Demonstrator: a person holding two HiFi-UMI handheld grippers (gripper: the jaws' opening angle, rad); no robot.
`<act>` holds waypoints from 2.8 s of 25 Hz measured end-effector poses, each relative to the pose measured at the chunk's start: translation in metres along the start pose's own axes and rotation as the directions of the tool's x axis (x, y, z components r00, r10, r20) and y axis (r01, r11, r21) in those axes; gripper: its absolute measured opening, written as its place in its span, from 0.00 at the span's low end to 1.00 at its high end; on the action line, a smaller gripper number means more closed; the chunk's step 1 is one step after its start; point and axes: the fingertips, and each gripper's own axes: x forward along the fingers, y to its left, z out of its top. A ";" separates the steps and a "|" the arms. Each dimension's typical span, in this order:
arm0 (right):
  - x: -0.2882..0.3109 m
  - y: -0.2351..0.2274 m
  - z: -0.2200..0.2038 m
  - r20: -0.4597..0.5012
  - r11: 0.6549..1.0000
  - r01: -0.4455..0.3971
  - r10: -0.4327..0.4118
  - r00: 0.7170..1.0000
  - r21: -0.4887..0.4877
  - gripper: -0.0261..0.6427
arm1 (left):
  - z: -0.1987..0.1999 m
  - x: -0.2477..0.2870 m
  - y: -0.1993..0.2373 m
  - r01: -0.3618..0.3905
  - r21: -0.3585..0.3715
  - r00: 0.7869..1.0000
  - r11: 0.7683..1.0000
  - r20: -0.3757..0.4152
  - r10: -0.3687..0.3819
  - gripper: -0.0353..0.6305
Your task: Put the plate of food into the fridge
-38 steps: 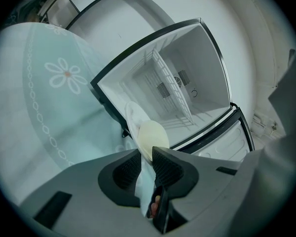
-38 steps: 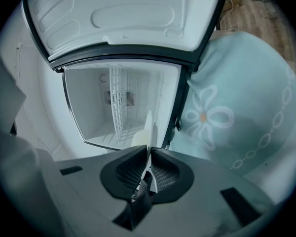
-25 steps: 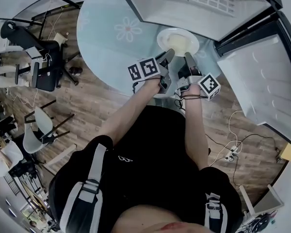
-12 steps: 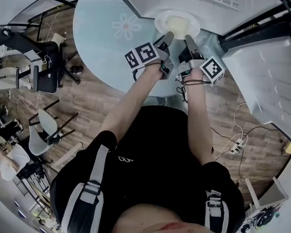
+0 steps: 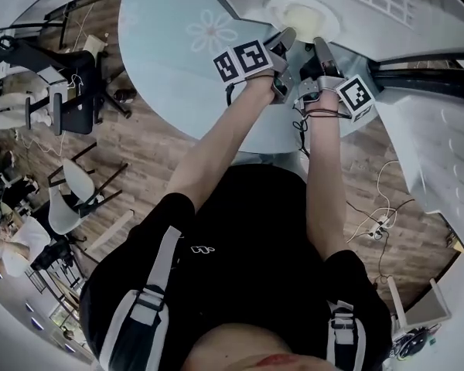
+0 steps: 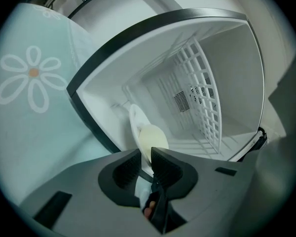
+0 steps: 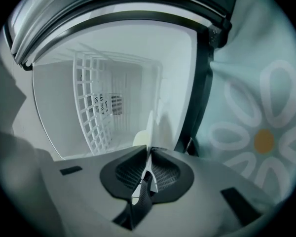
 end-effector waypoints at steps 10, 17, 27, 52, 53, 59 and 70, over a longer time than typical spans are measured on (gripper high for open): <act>0.022 -0.013 0.003 0.036 0.999 0.045 -0.045 0.998 0.011 0.08 | 0.009 0.020 0.022 -0.016 -0.023 0.999 1.000 -0.034 0.015 0.16; 0.018 -0.015 0.009 0.109 0.996 0.090 -0.090 0.990 0.004 0.12 | 0.016 0.019 0.033 -0.034 -0.079 0.999 0.996 -0.031 0.032 0.18; -0.021 0.012 0.012 0.077 0.985 0.101 -0.091 0.993 -0.143 0.22 | 0.007 -0.025 0.024 -0.078 -0.049 0.994 0.996 0.069 0.081 0.06; -0.091 0.183 -0.061 -0.184 0.164 -0.191 0.054 0.981 -0.968 0.04 | -0.028 -0.125 -0.137 0.128 0.611 0.968 0.781 0.095 -0.232 0.06; -0.095 0.187 -0.062 -0.181 0.155 -0.189 0.064 0.981 -0.970 0.04 | -0.026 -0.128 -0.137 0.070 0.644 0.973 0.762 0.125 -0.196 0.06; -0.123 0.190 -0.064 -0.174 0.178 -0.191 0.106 0.979 -0.965 0.04 | -0.042 -0.148 -0.163 -0.080 0.804 0.955 0.589 0.232 -0.186 0.06; -0.123 0.175 -0.070 -0.123 0.169 -0.126 0.029 0.992 -0.977 0.04 | -0.044 -0.162 -0.166 -0.141 0.849 0.943 0.509 0.272 -0.193 0.06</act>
